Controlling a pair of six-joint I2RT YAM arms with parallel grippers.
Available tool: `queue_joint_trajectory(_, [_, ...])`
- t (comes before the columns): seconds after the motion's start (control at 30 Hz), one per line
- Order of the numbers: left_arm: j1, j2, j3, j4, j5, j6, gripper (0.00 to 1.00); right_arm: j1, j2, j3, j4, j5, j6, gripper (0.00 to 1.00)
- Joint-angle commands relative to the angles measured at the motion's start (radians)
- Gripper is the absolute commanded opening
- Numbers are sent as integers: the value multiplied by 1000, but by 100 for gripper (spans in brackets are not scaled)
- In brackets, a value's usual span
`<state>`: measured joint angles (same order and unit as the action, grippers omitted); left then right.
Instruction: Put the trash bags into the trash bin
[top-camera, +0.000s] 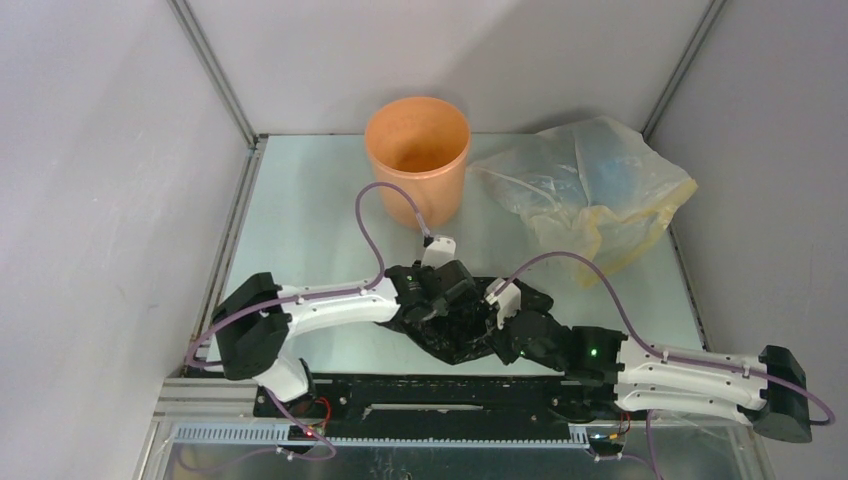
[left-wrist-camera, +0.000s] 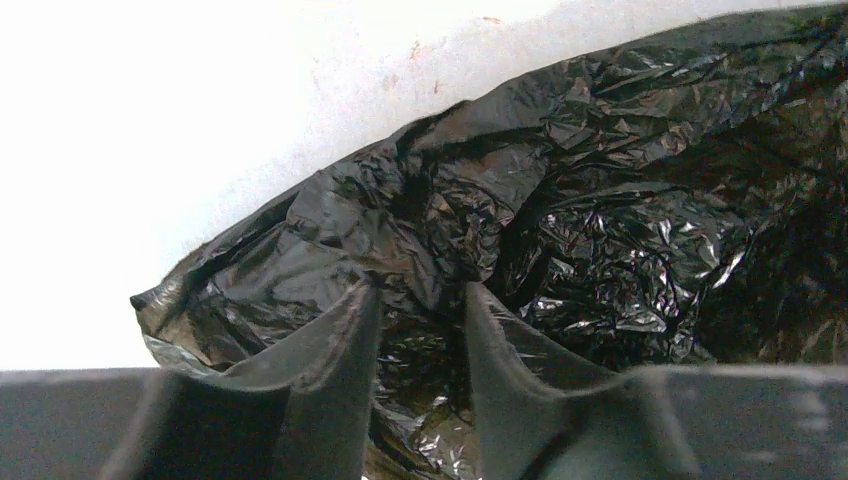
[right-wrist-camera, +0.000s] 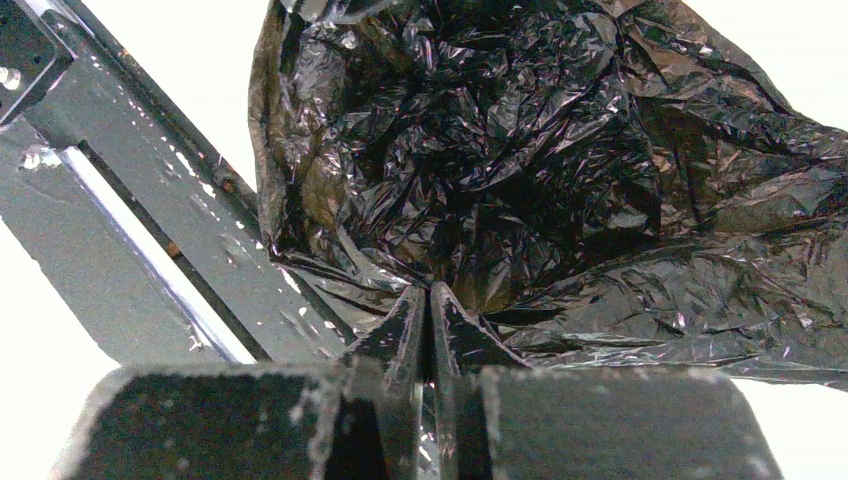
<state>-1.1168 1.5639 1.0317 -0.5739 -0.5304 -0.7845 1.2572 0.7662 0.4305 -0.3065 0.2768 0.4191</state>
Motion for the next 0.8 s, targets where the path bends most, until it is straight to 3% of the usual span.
queue_joint_trajectory(0.0, [16, -3, 16, -14, -72, -29, 31, 7, -25, -5, 37, 21, 13, 8])
queue_joint_trajectory(0.1, [58, -45, -14, 5, -76, -4, 1, 8, -34, -8, 33, 23, 16, 8])
queue_joint_trajectory(0.4, [238, -344, -104, 84, 61, 113, 0, 8, -80, -9, -63, 166, 104, 9])
queue_joint_trajectory(0.77, [400, -668, -201, 140, 277, 140, 0, 0, -98, -6, -154, 314, 201, 21])
